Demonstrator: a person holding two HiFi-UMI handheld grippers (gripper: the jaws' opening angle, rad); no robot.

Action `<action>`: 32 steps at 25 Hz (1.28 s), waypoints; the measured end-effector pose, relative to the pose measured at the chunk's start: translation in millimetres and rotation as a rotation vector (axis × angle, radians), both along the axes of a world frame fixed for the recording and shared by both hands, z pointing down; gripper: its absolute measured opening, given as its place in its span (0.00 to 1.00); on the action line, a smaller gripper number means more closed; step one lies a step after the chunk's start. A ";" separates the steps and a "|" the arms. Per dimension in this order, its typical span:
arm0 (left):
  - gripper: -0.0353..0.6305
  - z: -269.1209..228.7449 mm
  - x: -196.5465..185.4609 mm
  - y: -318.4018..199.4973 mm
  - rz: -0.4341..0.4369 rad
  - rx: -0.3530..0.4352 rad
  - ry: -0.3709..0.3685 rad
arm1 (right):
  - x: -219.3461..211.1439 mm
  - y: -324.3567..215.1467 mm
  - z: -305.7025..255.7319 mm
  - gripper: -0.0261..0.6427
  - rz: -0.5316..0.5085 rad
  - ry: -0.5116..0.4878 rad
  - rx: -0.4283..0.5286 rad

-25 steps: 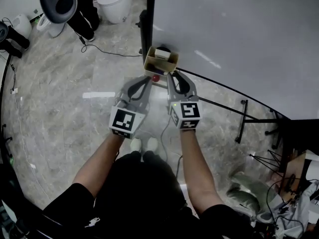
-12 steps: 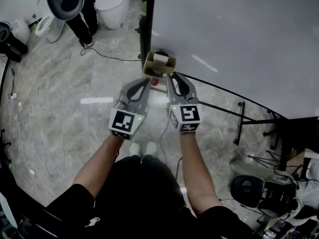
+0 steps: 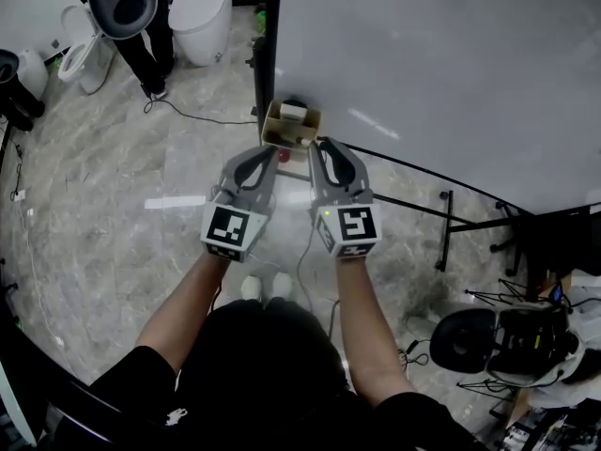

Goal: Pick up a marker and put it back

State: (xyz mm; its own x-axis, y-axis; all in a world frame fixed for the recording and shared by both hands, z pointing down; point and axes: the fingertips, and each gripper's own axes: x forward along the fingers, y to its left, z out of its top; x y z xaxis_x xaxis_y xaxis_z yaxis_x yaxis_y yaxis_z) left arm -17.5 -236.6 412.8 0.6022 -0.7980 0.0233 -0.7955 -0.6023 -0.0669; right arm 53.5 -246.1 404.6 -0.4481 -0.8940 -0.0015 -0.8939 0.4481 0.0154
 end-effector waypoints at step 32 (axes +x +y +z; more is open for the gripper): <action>0.06 -37.9 -15.3 49.6 0.044 0.072 0.019 | -24.0 83.1 -66.9 0.16 -0.022 -0.024 0.110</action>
State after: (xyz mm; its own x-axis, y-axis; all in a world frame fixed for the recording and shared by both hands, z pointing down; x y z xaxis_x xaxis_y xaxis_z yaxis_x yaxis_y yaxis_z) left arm -32.8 -187.1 375.0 0.6368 -0.7697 -0.0451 -0.7697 -0.6311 -0.0968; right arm 29.6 -163.1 337.7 -0.4664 -0.8777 -0.1104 -0.8845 0.4644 0.0443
